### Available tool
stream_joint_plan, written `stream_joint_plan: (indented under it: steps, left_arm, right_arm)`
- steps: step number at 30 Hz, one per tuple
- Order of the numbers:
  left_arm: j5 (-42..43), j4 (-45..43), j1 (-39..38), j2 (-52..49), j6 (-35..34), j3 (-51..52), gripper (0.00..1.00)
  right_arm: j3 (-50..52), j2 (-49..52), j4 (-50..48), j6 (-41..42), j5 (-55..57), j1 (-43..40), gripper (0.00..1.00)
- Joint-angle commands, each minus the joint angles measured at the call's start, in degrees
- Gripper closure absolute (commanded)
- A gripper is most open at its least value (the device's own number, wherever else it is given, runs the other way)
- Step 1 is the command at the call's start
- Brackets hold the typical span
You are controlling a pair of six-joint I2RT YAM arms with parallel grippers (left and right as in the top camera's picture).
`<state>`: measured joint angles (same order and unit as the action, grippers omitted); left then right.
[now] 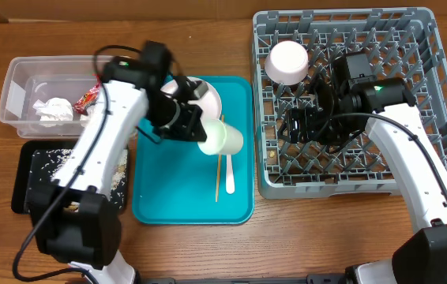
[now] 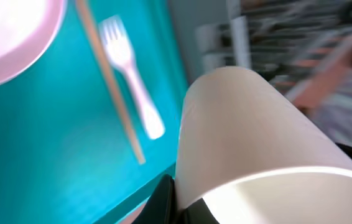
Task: Sort waste into correct bins and load items into the dishwasher
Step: 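Lift the white cup sideways toward the right gripper over the rack edge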
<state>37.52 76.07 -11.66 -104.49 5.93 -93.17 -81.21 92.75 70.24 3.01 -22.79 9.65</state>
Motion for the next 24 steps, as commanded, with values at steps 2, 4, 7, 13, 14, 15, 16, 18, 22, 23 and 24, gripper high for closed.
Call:
stream_joint_plan:
  steps: [2, 4, 7, 13, 14, 15, 16, 18, 22, 23, 24]
  left_arm:
    - [21.8, -0.1, 5.2, 0.3, 12.8, -1.0, 0.96]
    - [28.0, -0.2, 7.1, 0.3, 16.6, -1.0, 0.96]
    - [35.2, -0.2, 8.4, 0.3, 20.2, -1.0, 0.96]
    - [38.0, -0.3, 7.8, 0.3, 22.9, -1.0, 0.96]
    - [38.6, -0.3, 7.7, 0.3, 23.4, -1.0, 0.96]
    - [39.1, -0.2, 7.6, 0.3, 24.0, -1.0, 0.96]
    - [39.3, -0.3, 7.5, 0.3, 24.2, -1.0, 0.96]
    - [40.6, -0.3, 7.5, 0.3, 25.2, -1.0, 0.96]
    - [42.1, -0.5, 7.5, 0.3, 26.1, -1.0, 0.96]
    - [42.0, -0.5, 7.5, 0.3, 26.1, -1.0, 0.96]
    - [42.0, -0.3, 7.5, 0.3, 26.1, -1.0, 0.96]
  right_arm:
    - [-0.2, -1.4, 0.0, -5.2, -7.0, 0.0, 0.02]
    - [-0.2, -1.4, -0.1, -9.8, -13.3, 0.0, 0.02]
    - [-0.2, -1.4, -0.1, -17.8, -24.0, 0.0, 0.02]
    - [-0.2, -1.4, -0.1, -29.7, -40.0, 0.0, 0.01]
    - [-0.2, -1.4, -0.1, -30.7, -41.0, 0.0, 0.01]
    - [-0.2, -1.4, 0.0, -31.7, -41.8, 0.0, 0.01]
    - [-0.2, -1.4, -0.1, -32.0, -42.1, 0.0, 0.01]
    - [-0.2, -1.4, -0.3, -32.0, -42.1, 0.0, 0.0]
    - [-0.2, -1.4, -2.1, -32.4, -43.1, 0.0, 0.0]
    - [-0.2, -1.4, -3.0, -33.3, -44.2, 0.0, 0.0]
    - [-0.2, -1.4, -3.9, -33.7, -45.4, 0.0, 0.0]
